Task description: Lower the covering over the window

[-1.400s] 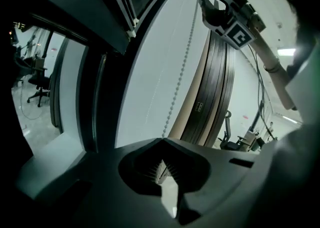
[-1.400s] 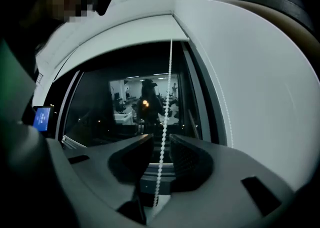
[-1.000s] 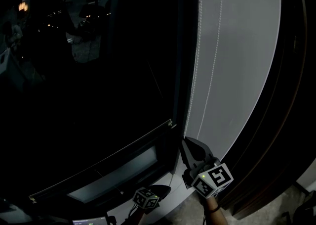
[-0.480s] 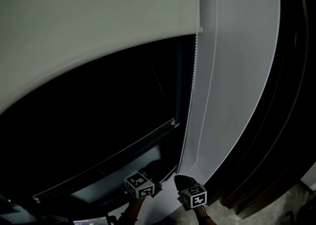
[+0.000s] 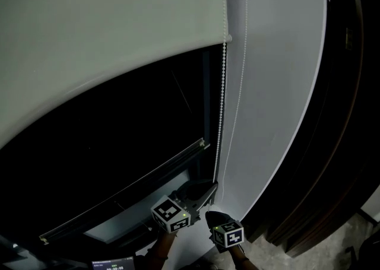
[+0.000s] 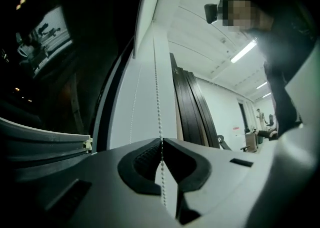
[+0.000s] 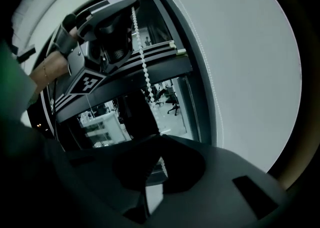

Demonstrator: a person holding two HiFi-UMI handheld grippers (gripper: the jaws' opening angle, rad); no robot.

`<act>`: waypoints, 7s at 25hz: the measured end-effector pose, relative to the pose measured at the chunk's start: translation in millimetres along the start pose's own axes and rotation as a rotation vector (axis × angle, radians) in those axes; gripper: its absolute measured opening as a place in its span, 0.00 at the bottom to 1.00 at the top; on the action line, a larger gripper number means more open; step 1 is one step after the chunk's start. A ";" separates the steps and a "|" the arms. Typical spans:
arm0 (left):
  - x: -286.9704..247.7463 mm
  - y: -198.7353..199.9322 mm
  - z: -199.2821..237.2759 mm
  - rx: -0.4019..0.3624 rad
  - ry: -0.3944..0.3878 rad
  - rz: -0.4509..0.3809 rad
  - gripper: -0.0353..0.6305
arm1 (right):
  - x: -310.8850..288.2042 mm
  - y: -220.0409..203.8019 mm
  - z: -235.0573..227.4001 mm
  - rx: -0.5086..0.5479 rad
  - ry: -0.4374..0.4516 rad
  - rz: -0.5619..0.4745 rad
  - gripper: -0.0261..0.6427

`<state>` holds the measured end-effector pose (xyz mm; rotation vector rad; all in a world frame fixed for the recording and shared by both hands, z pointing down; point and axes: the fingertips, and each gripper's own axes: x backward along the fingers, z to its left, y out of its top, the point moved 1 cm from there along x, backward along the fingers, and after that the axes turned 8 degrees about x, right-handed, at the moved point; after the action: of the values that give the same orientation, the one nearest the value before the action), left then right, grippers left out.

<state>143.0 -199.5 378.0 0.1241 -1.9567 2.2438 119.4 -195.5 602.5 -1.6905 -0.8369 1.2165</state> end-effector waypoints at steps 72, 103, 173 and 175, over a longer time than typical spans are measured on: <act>3.7 14.8 -16.0 -0.045 0.112 0.004 0.08 | 23.8 10.6 11.2 -0.111 0.036 -0.089 0.07; 68.1 -221.3 5.9 0.212 0.275 0.491 0.06 | 128.9 255.1 30.3 0.158 0.026 -0.610 0.21; 54.7 -252.0 -20.0 0.291 0.167 0.642 0.07 | 115.2 297.3 14.3 0.217 0.125 -0.617 0.23; 54.6 -253.9 -19.8 0.288 0.166 0.641 0.07 | 124.4 322.6 17.5 0.246 0.119 -0.675 0.23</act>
<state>134.8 -143.2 632.2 -0.7312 -1.7390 2.7887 150.1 -210.0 258.0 -1.1268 -1.0247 0.7085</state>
